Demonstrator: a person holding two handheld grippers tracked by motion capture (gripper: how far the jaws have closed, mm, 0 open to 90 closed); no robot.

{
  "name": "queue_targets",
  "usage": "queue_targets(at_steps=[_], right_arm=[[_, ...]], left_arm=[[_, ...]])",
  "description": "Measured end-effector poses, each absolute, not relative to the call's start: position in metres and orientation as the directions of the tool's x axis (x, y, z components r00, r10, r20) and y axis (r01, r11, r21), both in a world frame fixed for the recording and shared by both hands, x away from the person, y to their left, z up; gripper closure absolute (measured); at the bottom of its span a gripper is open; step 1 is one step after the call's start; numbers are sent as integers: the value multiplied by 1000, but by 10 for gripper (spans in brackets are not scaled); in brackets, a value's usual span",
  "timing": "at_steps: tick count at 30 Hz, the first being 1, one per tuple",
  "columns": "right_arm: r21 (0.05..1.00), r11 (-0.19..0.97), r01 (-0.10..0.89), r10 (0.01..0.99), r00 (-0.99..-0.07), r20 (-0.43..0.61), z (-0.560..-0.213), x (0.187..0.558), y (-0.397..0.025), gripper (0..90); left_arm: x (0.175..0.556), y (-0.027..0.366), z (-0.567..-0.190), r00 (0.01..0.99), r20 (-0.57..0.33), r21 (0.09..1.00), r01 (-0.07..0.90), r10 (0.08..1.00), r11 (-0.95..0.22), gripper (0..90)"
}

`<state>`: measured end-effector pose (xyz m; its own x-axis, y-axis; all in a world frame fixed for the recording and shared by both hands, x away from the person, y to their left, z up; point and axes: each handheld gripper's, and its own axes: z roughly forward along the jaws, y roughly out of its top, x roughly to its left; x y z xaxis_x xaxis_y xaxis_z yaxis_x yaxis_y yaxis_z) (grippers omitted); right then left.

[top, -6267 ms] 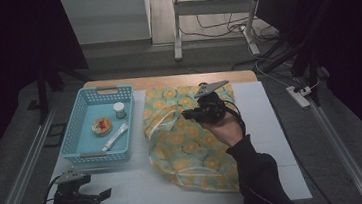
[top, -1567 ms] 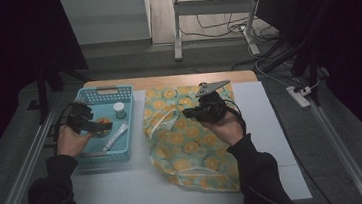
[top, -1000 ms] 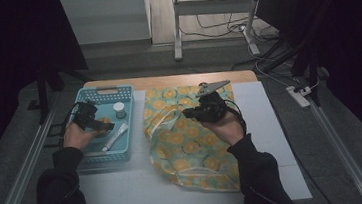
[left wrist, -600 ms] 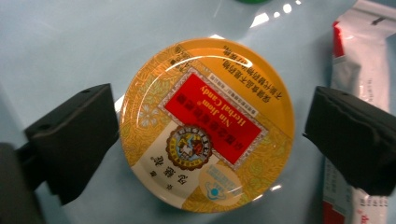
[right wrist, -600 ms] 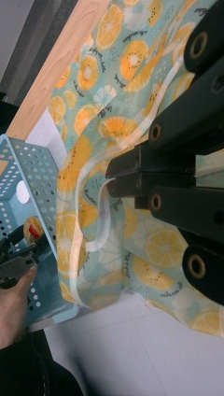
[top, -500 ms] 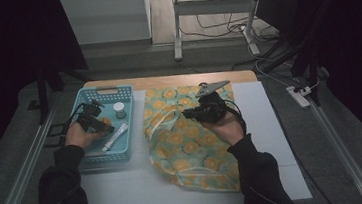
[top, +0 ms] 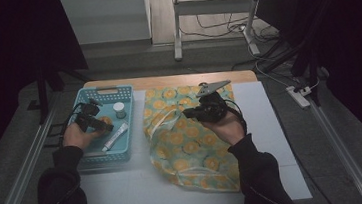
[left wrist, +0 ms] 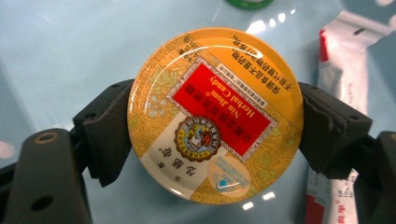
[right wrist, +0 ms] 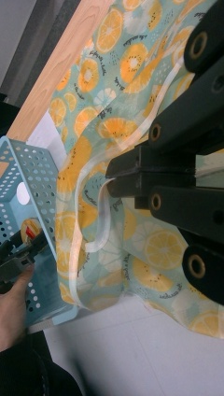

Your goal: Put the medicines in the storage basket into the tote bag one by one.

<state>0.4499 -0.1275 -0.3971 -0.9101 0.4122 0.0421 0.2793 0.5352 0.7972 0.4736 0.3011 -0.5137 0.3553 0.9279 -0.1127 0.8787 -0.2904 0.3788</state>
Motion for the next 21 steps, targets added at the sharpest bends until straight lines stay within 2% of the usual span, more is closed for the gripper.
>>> queue_targets(at_steps=[21], right_arm=[[806, 525, 274, 415, -909, 39, -395, 449, -130, 896]], left_arm=[[452, 289, -471, 459, -123, 494, 797, 880, -347, 204]])
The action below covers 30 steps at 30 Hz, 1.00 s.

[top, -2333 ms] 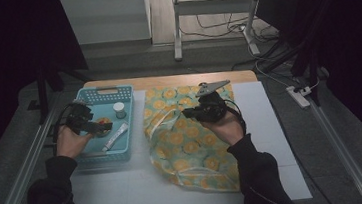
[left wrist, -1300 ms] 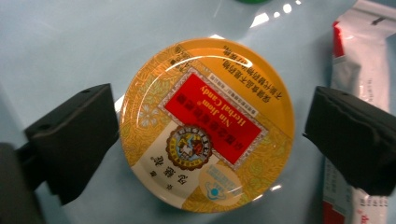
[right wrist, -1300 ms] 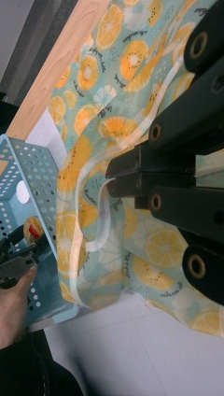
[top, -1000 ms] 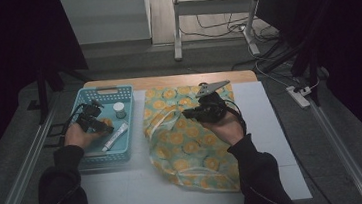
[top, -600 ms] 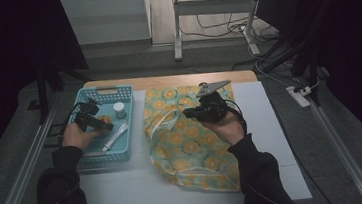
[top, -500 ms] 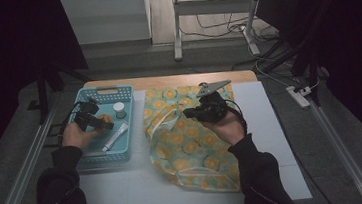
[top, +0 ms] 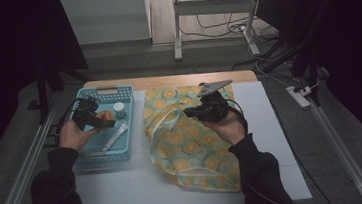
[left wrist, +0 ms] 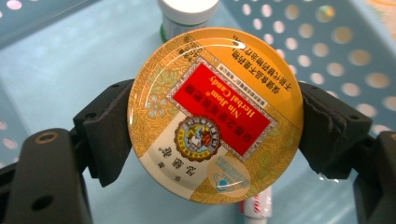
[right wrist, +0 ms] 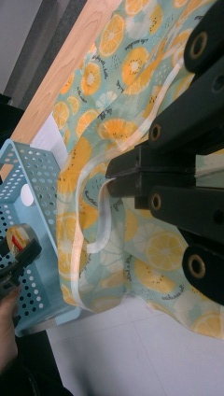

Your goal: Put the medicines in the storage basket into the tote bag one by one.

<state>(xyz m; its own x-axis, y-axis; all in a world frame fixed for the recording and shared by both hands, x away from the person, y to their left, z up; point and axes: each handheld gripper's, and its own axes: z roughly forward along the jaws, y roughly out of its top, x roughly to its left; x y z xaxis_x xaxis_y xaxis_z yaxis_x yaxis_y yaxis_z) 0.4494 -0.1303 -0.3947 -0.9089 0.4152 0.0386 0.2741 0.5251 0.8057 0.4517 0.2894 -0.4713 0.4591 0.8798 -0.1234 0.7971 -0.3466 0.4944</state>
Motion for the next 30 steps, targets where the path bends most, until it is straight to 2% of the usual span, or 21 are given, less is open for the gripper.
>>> queue_targets(at_steps=[30], right_arm=[[808, 519, 279, 424, -905, 41, -396, 450, -130, 895]], left_arm=[[400, 263, -444, 608, -194, 571, 708, 770, -415, 205]])
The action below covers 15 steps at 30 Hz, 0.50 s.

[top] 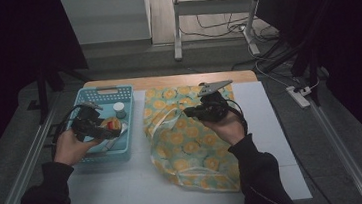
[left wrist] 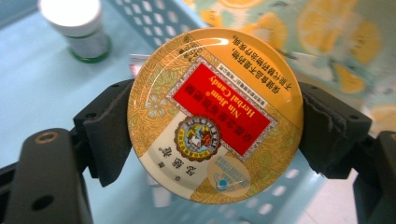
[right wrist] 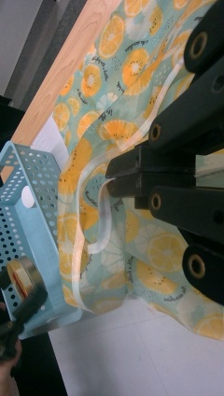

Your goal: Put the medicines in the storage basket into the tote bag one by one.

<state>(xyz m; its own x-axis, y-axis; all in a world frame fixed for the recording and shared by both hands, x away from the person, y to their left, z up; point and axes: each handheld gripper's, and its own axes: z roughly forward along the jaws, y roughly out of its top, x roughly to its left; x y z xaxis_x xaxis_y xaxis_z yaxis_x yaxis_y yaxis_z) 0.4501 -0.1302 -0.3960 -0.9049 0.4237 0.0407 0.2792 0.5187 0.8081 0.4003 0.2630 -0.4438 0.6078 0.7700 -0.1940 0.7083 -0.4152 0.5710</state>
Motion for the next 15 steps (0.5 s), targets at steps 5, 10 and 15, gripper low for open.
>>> queue_targets(at_steps=[5, 10, 15], right_arm=[[807, 518, 283, 427, -903, 43, -396, 450, -131, 896], [805, 517, 289, 426, -903, 51, -396, 451, -131, 896], [806, 513, 295, 431, -901, 55, -396, 452, -132, 896]], left_arm=[[392, 256, -444, 631, -187, 568, 695, 753, -442, 205], [382, 249, -443, 652, -192, 576, 680, 734, -454, 205], [367, 237, -443, 682, -188, 579, 658, 706, -482, 205]])
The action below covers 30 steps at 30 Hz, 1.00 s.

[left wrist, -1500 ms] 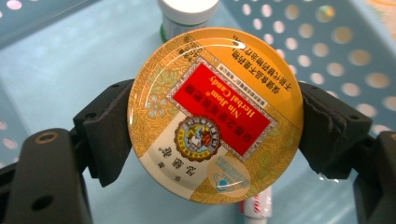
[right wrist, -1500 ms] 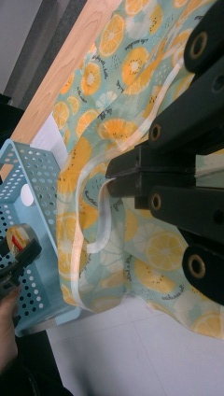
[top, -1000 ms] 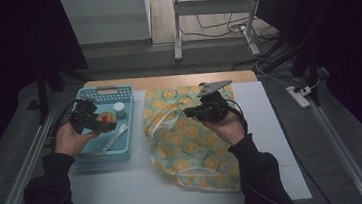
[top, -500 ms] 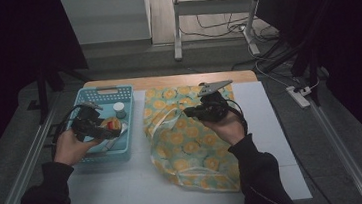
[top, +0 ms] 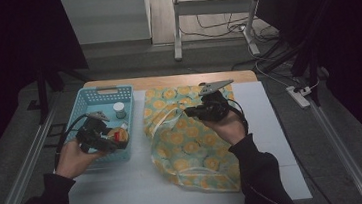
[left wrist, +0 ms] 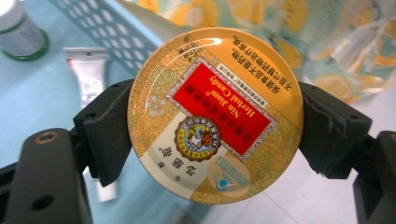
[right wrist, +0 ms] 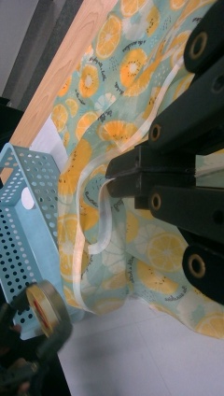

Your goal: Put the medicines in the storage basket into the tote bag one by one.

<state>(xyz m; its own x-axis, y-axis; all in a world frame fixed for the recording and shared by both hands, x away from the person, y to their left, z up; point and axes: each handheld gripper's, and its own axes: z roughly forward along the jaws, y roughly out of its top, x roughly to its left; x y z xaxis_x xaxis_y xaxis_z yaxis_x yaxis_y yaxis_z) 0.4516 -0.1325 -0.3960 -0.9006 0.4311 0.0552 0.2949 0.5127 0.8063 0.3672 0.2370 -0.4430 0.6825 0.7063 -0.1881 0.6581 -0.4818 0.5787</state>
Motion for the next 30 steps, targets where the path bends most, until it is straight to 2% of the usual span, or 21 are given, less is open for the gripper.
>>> queue_targets(at_steps=[15, 30], right_arm=[[807, 511, 296, 436, -898, 53, -397, 453, -132, 898], [812, 507, 290, 439, -897, 46, -398, 454, -132, 897]], left_arm=[[332, 193, -442, 754, -171, 589, 594, 634, -548, 205], [332, 137, -437, 830, -143, 609, 503, 539, -613, 204]])
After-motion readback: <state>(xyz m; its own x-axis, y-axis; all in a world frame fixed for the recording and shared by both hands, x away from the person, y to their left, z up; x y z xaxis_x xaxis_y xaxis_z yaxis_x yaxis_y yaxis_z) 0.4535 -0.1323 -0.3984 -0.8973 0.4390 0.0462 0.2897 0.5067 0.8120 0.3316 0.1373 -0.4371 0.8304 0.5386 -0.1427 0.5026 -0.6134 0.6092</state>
